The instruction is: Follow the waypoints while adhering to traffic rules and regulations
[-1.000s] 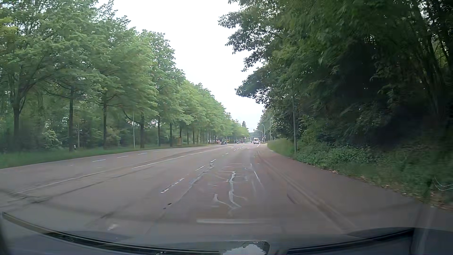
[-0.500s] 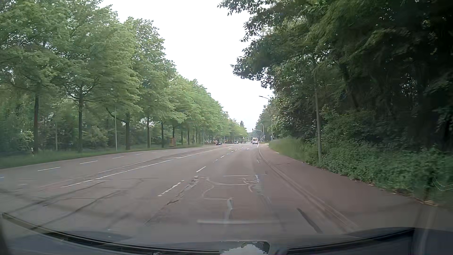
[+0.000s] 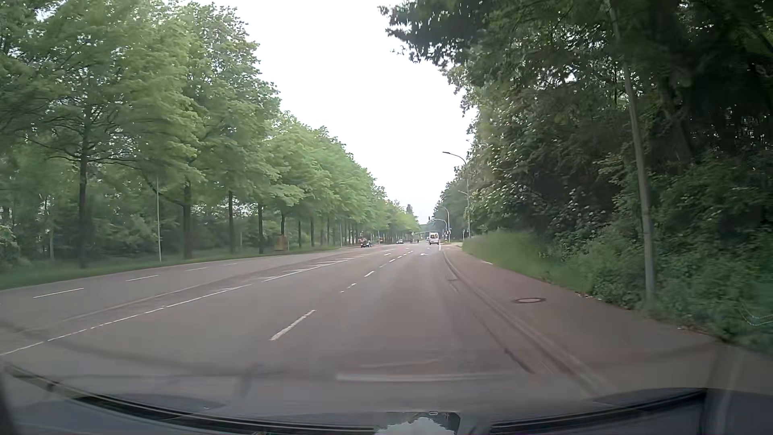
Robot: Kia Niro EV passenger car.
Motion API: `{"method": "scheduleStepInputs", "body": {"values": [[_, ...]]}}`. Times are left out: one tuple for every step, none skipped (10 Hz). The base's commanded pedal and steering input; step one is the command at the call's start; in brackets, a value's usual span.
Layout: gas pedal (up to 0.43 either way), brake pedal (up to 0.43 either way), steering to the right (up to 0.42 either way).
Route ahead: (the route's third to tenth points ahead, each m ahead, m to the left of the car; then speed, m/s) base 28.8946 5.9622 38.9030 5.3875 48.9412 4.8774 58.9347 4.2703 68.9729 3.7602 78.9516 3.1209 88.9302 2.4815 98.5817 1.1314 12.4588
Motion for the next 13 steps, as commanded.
{"method": "scheduleStepInputs", "body": {"values": [[0.039,0.0,0.008],[0.039,0.0,0.007],[0.039,0.0,0.007],[0.039,0.0,0.009],[0.039,0.0,0.01],[0.039,0.0,0.01],[0.028,0.0,0.01],[0.028,0.0,0.01],[0.02,0.0,0.01],[0.0,0.0,0.01],[0.0,0.0,0.01],[0.0,0.0,0.01],[0.0,0.0,0.01]]}}
